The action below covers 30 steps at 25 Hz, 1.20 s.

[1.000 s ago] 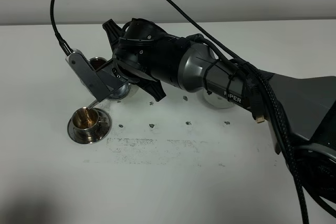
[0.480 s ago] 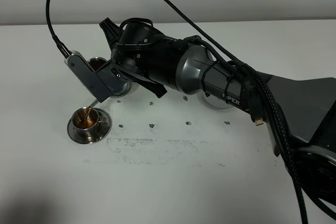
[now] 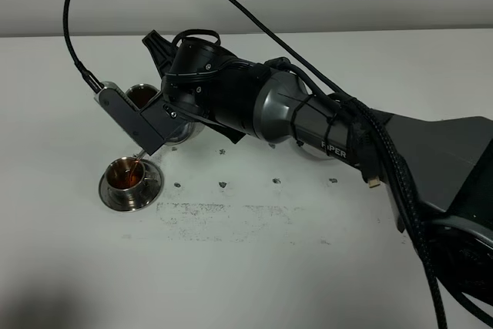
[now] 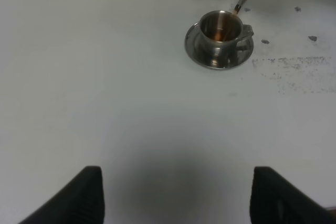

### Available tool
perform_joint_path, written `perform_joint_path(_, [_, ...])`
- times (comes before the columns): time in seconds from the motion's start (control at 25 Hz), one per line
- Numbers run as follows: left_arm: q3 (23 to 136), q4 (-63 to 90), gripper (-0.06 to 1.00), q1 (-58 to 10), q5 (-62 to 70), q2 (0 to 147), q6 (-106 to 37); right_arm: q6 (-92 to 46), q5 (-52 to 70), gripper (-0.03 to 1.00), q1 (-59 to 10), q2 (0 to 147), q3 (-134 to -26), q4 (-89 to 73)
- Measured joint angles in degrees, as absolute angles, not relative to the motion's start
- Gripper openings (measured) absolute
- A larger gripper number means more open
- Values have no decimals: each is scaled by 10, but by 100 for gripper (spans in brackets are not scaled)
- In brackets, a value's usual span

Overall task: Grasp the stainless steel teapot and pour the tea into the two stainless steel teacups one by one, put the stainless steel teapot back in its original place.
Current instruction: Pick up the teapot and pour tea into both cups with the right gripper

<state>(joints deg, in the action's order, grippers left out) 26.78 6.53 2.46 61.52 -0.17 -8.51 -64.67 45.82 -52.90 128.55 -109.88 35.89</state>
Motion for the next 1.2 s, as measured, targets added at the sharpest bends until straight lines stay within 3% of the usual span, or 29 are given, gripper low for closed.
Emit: perform_joint_path(1.2, [268,65,58,25,615,-2,-85,-647,441,20,-529,1285,-1099,393])
